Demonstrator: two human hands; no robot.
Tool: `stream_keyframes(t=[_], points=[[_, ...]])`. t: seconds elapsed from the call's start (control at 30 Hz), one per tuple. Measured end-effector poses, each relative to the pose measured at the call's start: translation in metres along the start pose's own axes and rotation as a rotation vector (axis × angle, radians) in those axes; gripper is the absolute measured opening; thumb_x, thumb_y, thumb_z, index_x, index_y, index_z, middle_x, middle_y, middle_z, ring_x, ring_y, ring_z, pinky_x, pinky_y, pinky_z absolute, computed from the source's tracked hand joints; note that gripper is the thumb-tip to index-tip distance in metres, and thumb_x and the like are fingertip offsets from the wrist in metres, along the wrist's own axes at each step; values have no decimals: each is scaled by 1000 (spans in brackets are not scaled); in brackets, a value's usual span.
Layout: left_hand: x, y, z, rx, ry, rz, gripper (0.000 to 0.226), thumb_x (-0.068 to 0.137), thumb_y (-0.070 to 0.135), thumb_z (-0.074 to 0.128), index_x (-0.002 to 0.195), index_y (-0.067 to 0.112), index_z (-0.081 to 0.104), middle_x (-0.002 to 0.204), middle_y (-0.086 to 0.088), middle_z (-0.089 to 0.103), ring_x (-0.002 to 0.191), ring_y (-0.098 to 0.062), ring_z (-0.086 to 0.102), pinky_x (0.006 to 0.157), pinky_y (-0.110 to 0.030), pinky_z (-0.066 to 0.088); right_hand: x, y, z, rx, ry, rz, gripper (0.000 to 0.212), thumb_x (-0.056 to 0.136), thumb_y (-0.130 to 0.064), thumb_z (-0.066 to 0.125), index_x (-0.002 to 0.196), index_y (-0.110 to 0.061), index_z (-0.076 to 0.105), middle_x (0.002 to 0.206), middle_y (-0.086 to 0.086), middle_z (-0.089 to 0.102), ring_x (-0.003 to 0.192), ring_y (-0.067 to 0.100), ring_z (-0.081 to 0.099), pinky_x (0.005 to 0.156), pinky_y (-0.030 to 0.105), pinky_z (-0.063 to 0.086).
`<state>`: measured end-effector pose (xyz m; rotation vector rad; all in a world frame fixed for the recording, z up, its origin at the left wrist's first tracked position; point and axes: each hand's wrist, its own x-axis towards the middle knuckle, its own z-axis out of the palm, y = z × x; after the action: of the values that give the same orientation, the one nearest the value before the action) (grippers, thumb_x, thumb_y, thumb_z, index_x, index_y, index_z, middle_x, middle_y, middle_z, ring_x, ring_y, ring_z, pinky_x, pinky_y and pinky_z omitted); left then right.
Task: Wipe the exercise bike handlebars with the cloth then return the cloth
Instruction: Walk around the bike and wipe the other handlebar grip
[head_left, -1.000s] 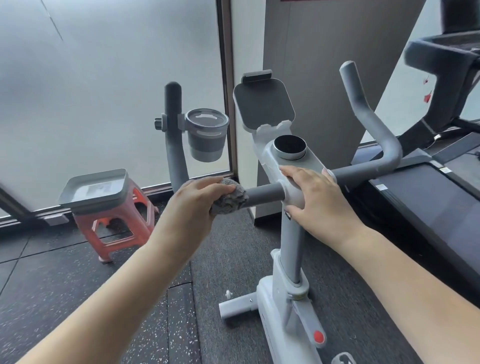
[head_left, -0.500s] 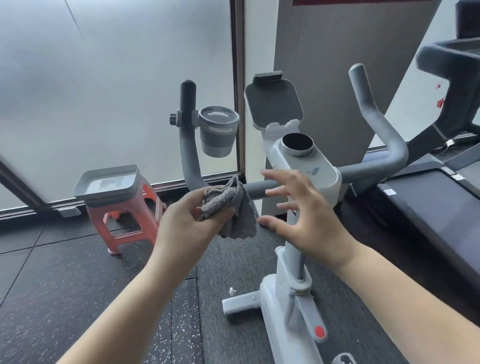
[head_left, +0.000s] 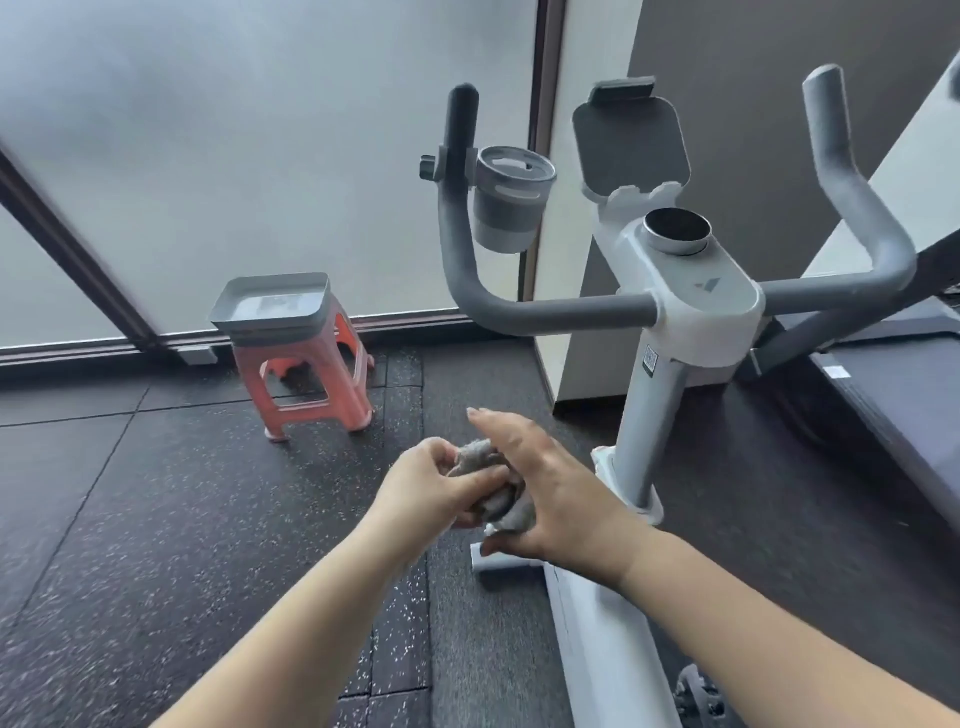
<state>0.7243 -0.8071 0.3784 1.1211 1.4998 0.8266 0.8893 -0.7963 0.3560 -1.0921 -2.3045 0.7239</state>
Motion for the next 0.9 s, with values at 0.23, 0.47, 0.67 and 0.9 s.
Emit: stream_keyframes(t=[0.23, 0.47, 0.67, 0.9], points=[[-17, -31, -34, -47, -291, -81, 18, 77, 18, 74, 91, 12, 63, 81, -8, 68, 69, -17, 64, 79, -42, 57, -8, -25, 62, 9, 129, 273, 103, 63, -43, 84, 142, -53, 18, 117, -8, 49, 110, 12, 53, 100, 33, 45], [-26, -72, -80, 349, -301, 57, 34, 84, 29, 66, 117, 24, 63, 112, 7, 69, 94, -5, 65, 71, -21, 50, -40, -57, 103, 61, 213, 652, 89, 69, -33, 82, 141, -43, 31, 124, 1, 51, 111, 14, 53, 93, 19, 36], [-41, -105, -87, 904, -254, 242, 52, 87, 45, 58, 135, 27, 47, 132, 3, 57, 118, -17, 52, 99, -33, 44, -82, -80, 105, -30, 153, 828, 30, 82, -32, 69, 111, -28, 62, 110, 5, 55, 94, 19, 59, 78, 23, 39], [-75, -144, -79, 1329, -253, 456, 50, 89, 49, 50, 133, 25, 46, 133, 3, 55, 123, -23, 46, 101, -38, 39, -129, -92, 113, -63, 120, 902, 28, 83, -30, 70, 108, -17, 66, 103, 5, 51, 100, 24, 58, 80, 24, 40]])
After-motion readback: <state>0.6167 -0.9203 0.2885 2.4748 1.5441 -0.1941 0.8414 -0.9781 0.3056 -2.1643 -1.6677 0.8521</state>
